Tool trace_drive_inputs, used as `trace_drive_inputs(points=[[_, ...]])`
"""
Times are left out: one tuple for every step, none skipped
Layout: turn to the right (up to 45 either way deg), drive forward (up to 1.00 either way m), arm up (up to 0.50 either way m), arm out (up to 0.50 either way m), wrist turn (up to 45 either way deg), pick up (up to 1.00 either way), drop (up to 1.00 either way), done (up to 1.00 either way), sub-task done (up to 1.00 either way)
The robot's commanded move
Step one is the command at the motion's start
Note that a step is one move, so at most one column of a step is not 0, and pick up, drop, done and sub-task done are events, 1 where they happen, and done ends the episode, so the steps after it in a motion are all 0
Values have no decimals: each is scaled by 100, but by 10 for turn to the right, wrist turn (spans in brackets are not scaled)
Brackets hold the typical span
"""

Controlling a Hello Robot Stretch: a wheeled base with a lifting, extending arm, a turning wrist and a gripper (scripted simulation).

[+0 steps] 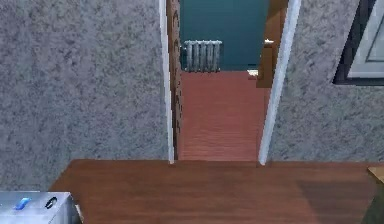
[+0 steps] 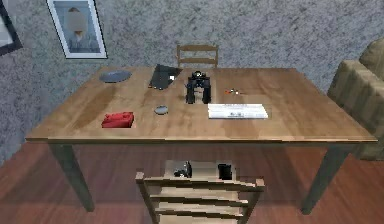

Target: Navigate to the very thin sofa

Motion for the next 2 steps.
trace_drive_inputs(points=[[60, 0, 0, 0, 0, 0, 0, 0, 0], [0, 100, 0, 0, 0, 0, 0, 0, 0]])
